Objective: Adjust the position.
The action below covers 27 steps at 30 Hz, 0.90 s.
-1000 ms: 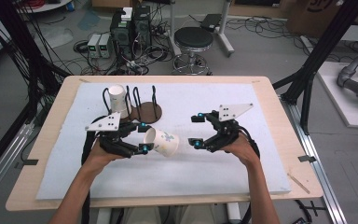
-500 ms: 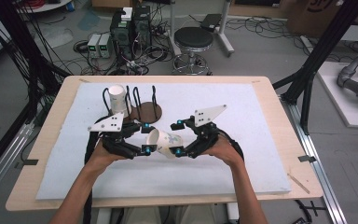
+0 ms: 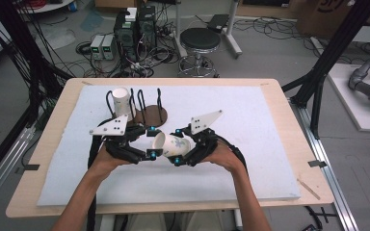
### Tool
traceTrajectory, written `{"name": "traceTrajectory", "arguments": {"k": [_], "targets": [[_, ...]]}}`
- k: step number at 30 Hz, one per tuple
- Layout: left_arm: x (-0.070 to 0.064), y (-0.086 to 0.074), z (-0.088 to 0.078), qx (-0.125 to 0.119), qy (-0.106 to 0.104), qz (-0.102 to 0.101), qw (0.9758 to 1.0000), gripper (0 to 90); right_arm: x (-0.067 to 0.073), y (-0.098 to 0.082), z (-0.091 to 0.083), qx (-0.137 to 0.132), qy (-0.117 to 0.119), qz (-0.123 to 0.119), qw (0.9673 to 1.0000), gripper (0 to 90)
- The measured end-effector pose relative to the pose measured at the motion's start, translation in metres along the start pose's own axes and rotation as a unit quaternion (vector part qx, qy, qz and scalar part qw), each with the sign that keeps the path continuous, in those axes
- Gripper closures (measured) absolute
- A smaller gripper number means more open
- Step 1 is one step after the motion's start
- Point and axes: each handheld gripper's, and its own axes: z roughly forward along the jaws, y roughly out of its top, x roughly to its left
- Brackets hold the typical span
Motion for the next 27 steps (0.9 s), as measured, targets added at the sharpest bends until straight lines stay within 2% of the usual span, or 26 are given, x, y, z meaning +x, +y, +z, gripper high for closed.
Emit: {"name": "traceTrajectory", "arguments": {"k": [6, 8, 15, 16, 17, 19, 23, 27], "targets": [[0.0008, -0.0005, -0.0013, 0.002, -0.002, -0.001, 1.0000, 36.7, -0.0014, -0.0011, -0.0006, 0.005, -0.002, 0.000, 1.0000, 16.8], [0.0007, -0.0008, -0.0015, 0.002, 0.000, -0.003, 1.0000, 36.7, -0.0013, -0.0013, -0.0012, 0.007, 0.002, 0.001, 1.0000, 21.0], [0.0013, -0.0024, -0.0016, 0.002, -0.004, -0.006, 1.0000, 36.4, -0.0007, -0.0011, -0.0033, 0.009, 0.004, -0.016, 0.9998, 26.2], [0.0010, -0.0022, -0.0015, 0.005, -0.001, -0.002, 1.0000, 36.1, -0.0002, -0.0009, -0.0036, 0.009, 0.006, -0.016, 0.9998, 26.6], [0.0001, -0.0022, -0.0011, 0.005, 0.007, 0.001, 1.0000, 33.2, 0.0000, -0.0008, -0.0042, 0.009, 0.005, -0.014, 0.9998, 27.0], [0.0006, -0.0026, -0.0013, 0.007, 0.021, 0.001, 0.9997, 20.2, 0.0007, -0.0007, -0.0056, 0.010, 0.007, -0.014, 0.9998, 28.5], [0.0023, -0.0039, -0.0032, 0.011, 0.035, -0.005, 0.9993, 12.6, 0.0001, -0.0007, -0.0083, 0.010, -0.002, -0.015, 0.9998, 30.3], [0.0018, -0.0035, -0.0052, 0.013, 0.035, -0.005, 0.9993, 12.6, -0.0004, -0.0011, -0.0102, 0.012, -0.006, -0.013, 0.9998, 30.4]]}}
